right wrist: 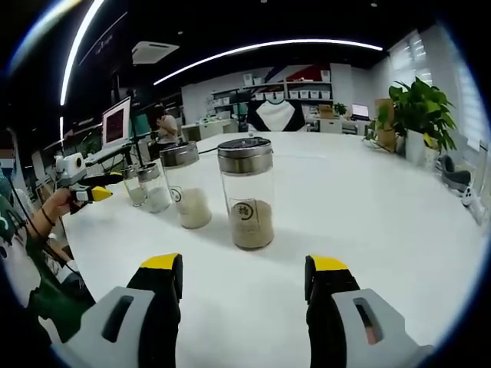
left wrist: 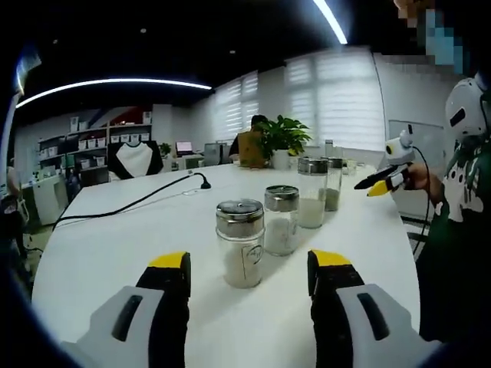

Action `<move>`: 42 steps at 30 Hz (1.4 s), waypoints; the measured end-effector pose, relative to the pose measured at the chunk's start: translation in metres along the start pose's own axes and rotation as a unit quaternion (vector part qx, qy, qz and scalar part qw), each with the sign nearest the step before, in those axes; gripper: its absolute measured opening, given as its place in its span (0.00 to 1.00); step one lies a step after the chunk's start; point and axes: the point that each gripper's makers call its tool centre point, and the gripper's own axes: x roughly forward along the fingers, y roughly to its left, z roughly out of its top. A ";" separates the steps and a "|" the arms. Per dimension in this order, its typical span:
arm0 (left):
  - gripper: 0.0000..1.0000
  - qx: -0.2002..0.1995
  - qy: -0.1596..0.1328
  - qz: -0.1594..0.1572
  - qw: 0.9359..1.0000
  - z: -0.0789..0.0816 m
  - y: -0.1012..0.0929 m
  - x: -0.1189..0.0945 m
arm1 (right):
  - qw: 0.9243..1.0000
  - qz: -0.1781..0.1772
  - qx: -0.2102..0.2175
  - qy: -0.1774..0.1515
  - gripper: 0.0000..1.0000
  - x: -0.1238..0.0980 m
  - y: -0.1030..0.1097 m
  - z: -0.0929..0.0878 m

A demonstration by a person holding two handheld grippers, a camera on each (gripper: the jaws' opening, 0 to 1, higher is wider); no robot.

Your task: Rotate the seasoning bottle until the label or dispensing opening points toward the visible target arrow and the bottle remains upright within the marked orientation range

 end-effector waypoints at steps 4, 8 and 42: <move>0.69 -0.028 0.024 0.039 0.999 -0.009 -0.001 -0.005 | 1.000 0.000 0.001 -0.002 0.65 0.000 0.001 0.000; 0.69 -0.047 0.013 0.057 0.997 -0.008 -0.006 -0.008 | 1.000 -0.001 0.001 -0.003 0.65 0.000 0.001 -0.001; 1.00 -0.063 0.006 0.174 0.983 0.000 -0.041 -0.021 | 0.999 -0.008 0.008 -0.041 0.69 -0.007 0.011 0.007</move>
